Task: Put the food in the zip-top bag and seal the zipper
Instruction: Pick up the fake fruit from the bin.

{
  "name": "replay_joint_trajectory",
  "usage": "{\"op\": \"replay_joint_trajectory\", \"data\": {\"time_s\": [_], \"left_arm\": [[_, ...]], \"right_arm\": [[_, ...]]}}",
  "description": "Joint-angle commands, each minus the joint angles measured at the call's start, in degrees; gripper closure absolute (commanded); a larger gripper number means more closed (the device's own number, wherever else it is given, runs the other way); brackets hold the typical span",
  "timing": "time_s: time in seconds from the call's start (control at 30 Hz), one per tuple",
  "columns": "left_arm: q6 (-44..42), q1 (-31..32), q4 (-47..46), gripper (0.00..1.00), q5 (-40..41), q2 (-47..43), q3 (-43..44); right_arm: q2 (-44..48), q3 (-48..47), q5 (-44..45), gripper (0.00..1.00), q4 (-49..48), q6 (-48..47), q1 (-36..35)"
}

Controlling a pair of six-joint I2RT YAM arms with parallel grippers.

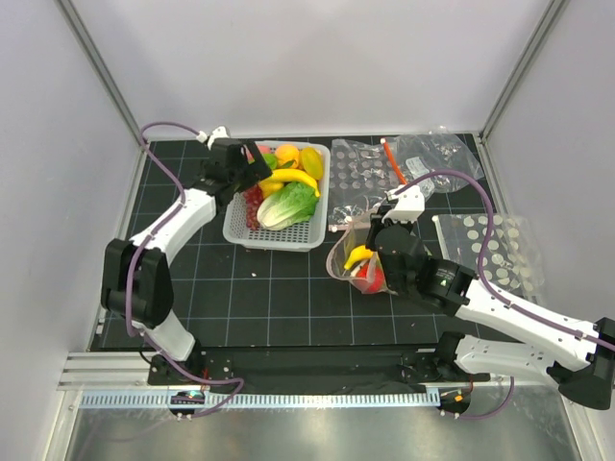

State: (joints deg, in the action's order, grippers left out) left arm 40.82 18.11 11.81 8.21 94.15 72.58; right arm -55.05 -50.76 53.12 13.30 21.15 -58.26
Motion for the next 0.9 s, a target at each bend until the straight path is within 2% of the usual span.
{"op": "replay_joint_trajectory", "data": {"time_s": [0.0, 0.07, 0.1, 0.2, 0.27, 0.3, 0.43, 0.57, 0.7, 0.77, 0.87], "left_arm": [[-0.2, -0.9, -3.4, 0.0, 3.7, 1.2, 6.1], [-4.7, -0.9, -2.9, 0.0, 2.9, 2.9, 9.1], [-10.1, -0.9, -2.8, 0.0, 2.7, 3.3, 9.8], [-19.2, -0.9, -4.2, 0.0, 1.8, 4.7, 11.1], [-30.1, -0.9, -5.0, 0.0, -1.3, 5.8, 11.3], [-33.2, -0.9, -4.8, 0.07, -2.0, 6.7, 11.7], [-45.0, -0.9, 0.4, 0.14, 0.4, 8.9, 15.5], [-52.0, -0.9, 1.0, 0.3, -1.3, 9.8, 15.6], [-55.0, -0.9, 1.4, 0.3, -2.5, 11.1, 15.8], [-56.2, -1.0, 2.0, 0.39, -4.3, 12.1, 16.5], [-56.2, -0.9, 3.0, 0.41, -7.0, 13.7, 18.4]], "right_arm": [[0.8, 0.0, 0.1, 0.99, -4.3, 1.0, 0.3], [0.8, 0.0, 0.1, 0.99, -4.3, 0.9, 0.3], [0.6, 0.0, -0.2, 0.99, -4.4, 0.8, 0.3], [0.4, 0.0, -0.7, 0.99, -4.6, 0.7, 0.3], [0.2, -0.1, -0.7, 0.99, -4.6, 0.7, 0.3], [0.2, -0.1, -0.8, 0.99, -4.5, 0.7, 0.3], [0.4, -0.1, -1.1, 0.99, -4.7, 0.7, 0.3], [0.4, -0.1, -1.4, 0.99, -4.6, 0.7, 0.3], [0.4, -0.1, -1.4, 0.99, -4.6, 0.7, 0.3], [0.3, -0.1, -1.5, 0.99, -4.6, 0.7, 0.3], [0.5, -0.2, -1.5, 0.99, -4.7, 0.7, 0.3]]}}
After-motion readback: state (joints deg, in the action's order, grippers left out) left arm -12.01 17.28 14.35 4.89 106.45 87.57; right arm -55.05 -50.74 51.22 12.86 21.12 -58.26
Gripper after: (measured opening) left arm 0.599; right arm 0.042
